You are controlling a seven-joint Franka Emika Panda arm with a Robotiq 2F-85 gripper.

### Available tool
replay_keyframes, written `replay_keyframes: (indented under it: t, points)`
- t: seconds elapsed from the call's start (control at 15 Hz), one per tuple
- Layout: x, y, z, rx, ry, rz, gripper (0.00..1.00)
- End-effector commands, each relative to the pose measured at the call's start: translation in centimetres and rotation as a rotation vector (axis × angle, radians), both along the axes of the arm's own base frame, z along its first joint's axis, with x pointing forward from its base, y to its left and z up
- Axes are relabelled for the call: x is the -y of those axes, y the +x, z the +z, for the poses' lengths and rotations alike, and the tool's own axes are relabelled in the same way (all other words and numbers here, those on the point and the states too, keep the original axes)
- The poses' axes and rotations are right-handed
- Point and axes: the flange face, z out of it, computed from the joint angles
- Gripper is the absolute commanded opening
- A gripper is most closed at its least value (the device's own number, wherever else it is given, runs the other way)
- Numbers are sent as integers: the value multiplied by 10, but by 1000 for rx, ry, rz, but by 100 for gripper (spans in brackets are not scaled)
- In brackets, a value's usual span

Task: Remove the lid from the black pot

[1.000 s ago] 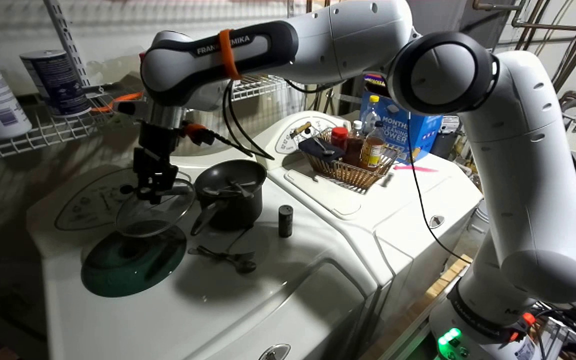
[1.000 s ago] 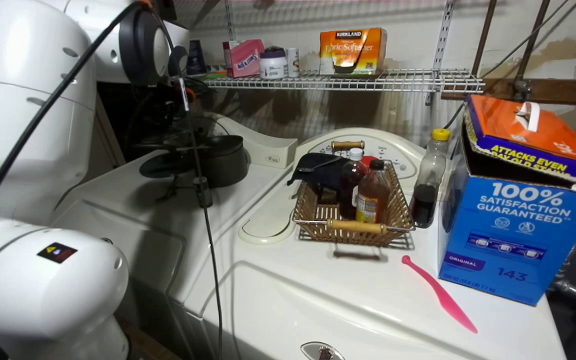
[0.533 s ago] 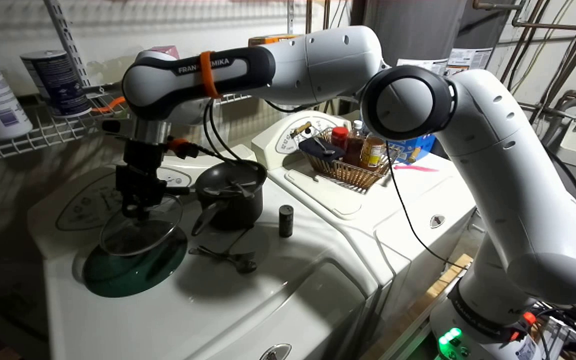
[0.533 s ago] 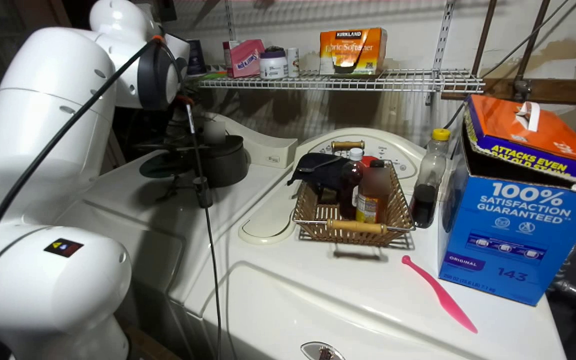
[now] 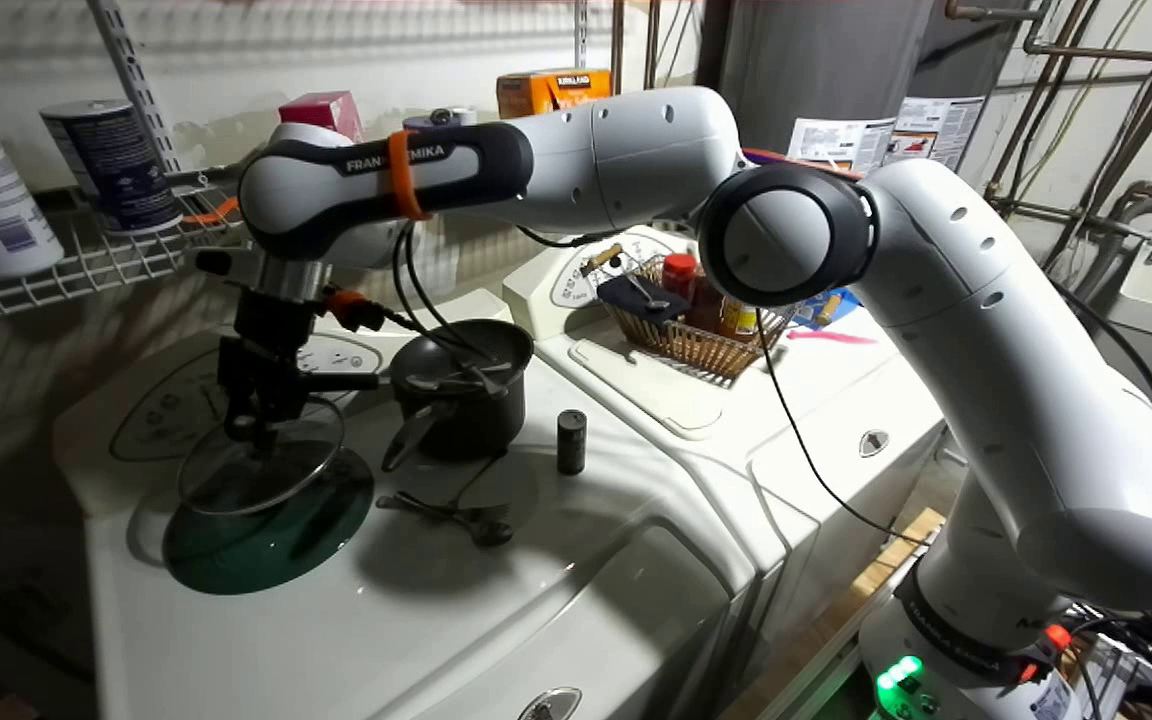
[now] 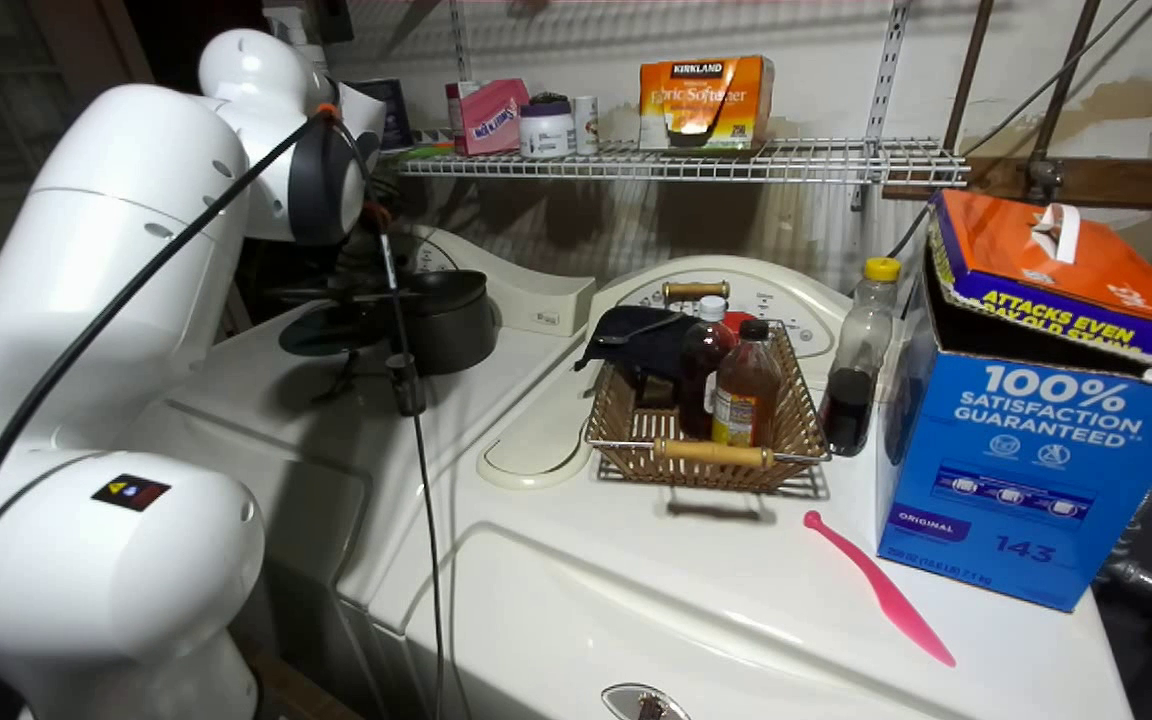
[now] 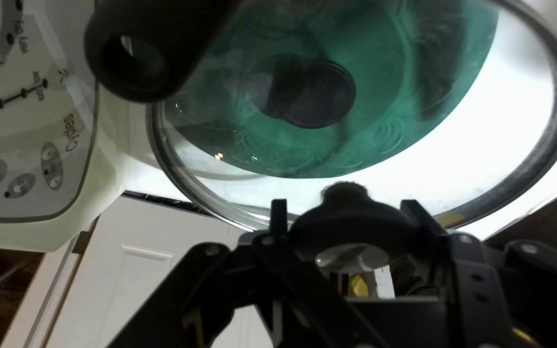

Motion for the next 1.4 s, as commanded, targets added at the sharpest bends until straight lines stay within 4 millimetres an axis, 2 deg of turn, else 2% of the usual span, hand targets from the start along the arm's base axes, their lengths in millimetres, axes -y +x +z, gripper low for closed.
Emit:
replay_keyframes:
  t: [0.0, 0.6, 0.93, 1.33]
  points:
    - [-7, 8, -6, -21, 63, -88, 34]
    - [-9, 17, -32, -14, 101, -265, 34]
    - [-8, 11, -48, -45, 61, -221, 34]
    - [-2, 6, -55, -68, 20, -186, 34]
